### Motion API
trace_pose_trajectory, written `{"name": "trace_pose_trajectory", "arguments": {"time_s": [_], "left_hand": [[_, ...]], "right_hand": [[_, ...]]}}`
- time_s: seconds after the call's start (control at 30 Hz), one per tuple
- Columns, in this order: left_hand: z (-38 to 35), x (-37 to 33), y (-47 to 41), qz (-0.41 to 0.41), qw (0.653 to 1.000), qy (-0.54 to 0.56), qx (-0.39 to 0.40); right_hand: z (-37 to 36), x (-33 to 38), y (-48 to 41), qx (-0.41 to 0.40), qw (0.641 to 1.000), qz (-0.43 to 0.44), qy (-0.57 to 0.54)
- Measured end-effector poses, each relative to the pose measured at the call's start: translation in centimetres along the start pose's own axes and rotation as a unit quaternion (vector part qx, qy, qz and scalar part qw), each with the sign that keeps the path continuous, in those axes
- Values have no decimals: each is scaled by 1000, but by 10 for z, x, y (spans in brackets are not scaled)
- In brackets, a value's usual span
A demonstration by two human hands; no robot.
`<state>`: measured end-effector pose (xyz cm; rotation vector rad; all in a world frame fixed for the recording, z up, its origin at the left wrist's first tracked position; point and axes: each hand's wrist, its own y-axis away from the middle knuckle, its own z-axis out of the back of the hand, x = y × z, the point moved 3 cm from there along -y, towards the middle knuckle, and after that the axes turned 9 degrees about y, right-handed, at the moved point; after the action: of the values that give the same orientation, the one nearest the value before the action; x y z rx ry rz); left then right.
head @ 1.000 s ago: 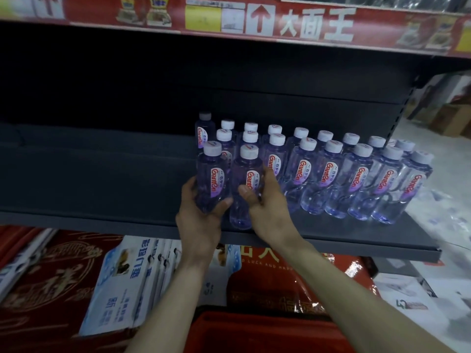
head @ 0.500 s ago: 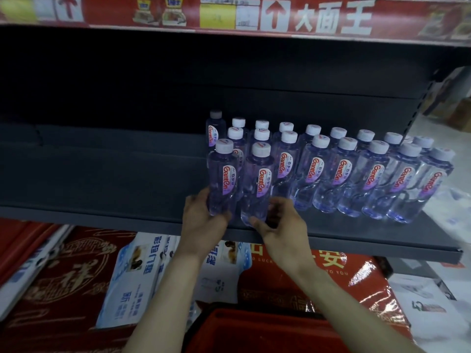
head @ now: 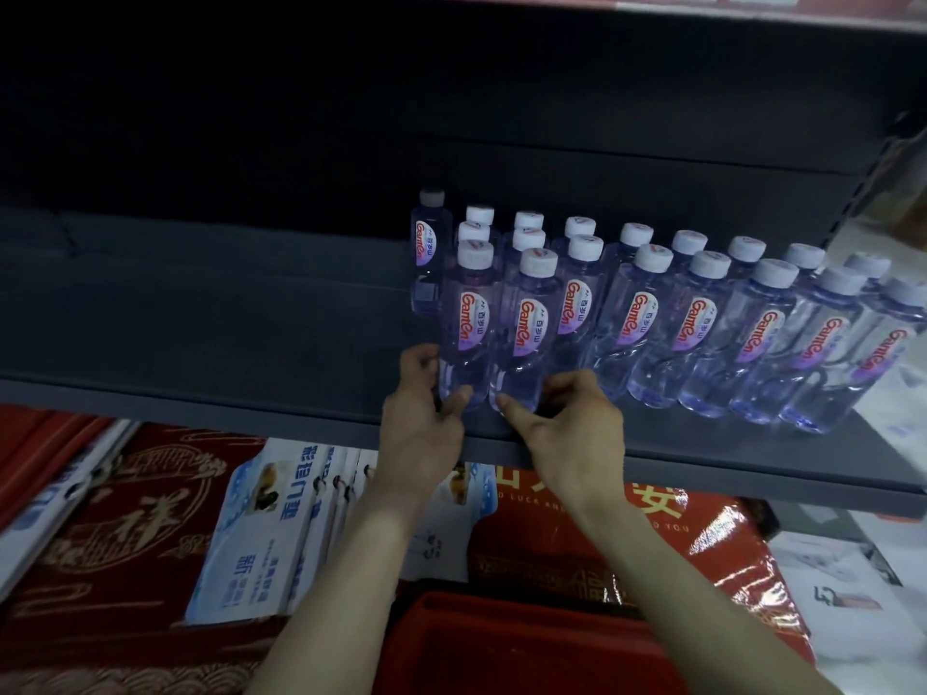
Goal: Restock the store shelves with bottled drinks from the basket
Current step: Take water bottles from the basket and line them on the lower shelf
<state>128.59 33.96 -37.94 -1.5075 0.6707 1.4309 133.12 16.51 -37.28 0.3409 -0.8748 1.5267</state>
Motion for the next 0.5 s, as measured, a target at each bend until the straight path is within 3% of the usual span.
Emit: {"name": "trace_pose_trajectory", "arguments": {"time_s": [0.5], "left_hand": [[-1, -2, 2, -6, 998, -4, -55]], "right_hand": [[0, -1, 8, -28, 998, 21, 53]]}}
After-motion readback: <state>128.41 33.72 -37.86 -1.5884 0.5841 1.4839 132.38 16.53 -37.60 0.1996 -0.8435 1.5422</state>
